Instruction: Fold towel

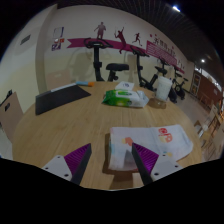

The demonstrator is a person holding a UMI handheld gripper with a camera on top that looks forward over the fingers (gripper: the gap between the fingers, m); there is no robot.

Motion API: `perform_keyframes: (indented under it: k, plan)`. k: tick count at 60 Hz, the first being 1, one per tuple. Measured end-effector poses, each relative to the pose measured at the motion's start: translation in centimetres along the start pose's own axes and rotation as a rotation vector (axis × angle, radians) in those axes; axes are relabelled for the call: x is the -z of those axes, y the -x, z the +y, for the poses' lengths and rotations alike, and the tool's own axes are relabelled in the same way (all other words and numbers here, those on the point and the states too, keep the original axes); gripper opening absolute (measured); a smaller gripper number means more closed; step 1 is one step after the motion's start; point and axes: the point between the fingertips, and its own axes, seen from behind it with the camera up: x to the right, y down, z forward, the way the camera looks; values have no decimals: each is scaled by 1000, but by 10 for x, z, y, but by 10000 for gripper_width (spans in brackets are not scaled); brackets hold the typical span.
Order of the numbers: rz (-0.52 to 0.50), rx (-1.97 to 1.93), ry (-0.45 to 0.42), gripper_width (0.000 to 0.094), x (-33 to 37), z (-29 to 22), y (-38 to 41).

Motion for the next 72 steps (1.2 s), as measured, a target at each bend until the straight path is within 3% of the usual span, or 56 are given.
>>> perform_keyframes:
  k: [4, 8, 11, 15, 20, 25, 30, 38, 47, 60, 63, 72]
  plan:
    - [-9, -12, 19, 859, -9, 4, 3]
    - [-13, -21, 15, 783, -12, 2, 4]
    - [-7, -14, 27, 469, -18, 2, 5]
    - [94, 32, 32, 52, -19, 2, -13]
    - [100, 99, 62, 29, -17, 2, -6]
    - [-42, 6, 97, 22, -1, -5, 30]
    - [-125, -85, 86, 23, 25, -33, 40]
    - [-176, -235, 71, 27, 52, -70, 12]
    - [-106, -287, 80, 28, 50, -75, -65]
    - [34, -180, 139, 47, -6, -23, -153]
    - [40, -161, 142, 143, -15, -14, -159]
    - [104, -134, 134, 804, -4, -10, -185]
